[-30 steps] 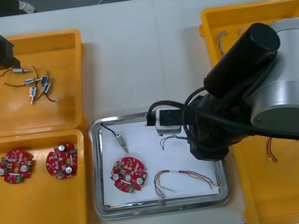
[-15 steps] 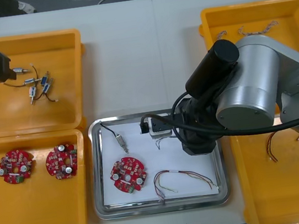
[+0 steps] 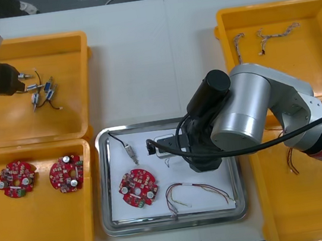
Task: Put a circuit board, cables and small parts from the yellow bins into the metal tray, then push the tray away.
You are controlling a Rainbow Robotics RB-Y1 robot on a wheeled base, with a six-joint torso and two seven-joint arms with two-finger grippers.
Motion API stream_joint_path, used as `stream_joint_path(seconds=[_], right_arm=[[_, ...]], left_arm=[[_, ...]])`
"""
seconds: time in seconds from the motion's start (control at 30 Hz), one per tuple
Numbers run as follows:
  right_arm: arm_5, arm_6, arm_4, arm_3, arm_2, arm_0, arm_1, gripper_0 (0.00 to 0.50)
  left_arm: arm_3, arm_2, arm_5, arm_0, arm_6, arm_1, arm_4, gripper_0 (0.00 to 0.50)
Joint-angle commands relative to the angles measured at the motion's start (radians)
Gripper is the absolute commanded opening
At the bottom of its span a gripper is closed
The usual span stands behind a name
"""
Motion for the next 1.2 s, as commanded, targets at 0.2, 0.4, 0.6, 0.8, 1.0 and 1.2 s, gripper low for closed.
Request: stream_joint_path(seconds=[0.2,0.4,0.6,0.8,1.0,1.2], right_arm=[[-0.009,0.011,0.000,-0.008,0.014,-0.033,0.015,0.500],[-0.009,-0.001,-0.017,-0.008,0.006,-0.033,0.007,0.500],[0.050,-0.018,-0.076,-0.014,-0.047,-0.050,0.006,0.500],[0.163,-0.107,-0.105,-0.073,-0.113,-0.075,0.004,0.500],[0.252,-0.287,-0.122,-0.137,-0.179,-0.078,-0.008,0.500],[0.333,-0.489,-0.137,-0.182,-0.253,-0.078,-0.027,0.500]], left_arm=[[0.071,-0.051,-0.048,-0.051,0.002,-0.083,-0.093,0.500],[0.110,-0.090,-0.097,-0.065,0.020,-0.108,-0.126,0.500],[0.133,-0.090,-0.108,-0.077,0.023,-0.140,-0.172,0.500],[0.163,-0.090,-0.143,-0.086,0.034,-0.154,-0.215,0.500],[0.170,-0.090,-0.154,-0.089,0.038,-0.168,-0.244,0.500],[0.202,-0.090,-0.188,-0.089,0.028,-0.171,-0.244,0.500]])
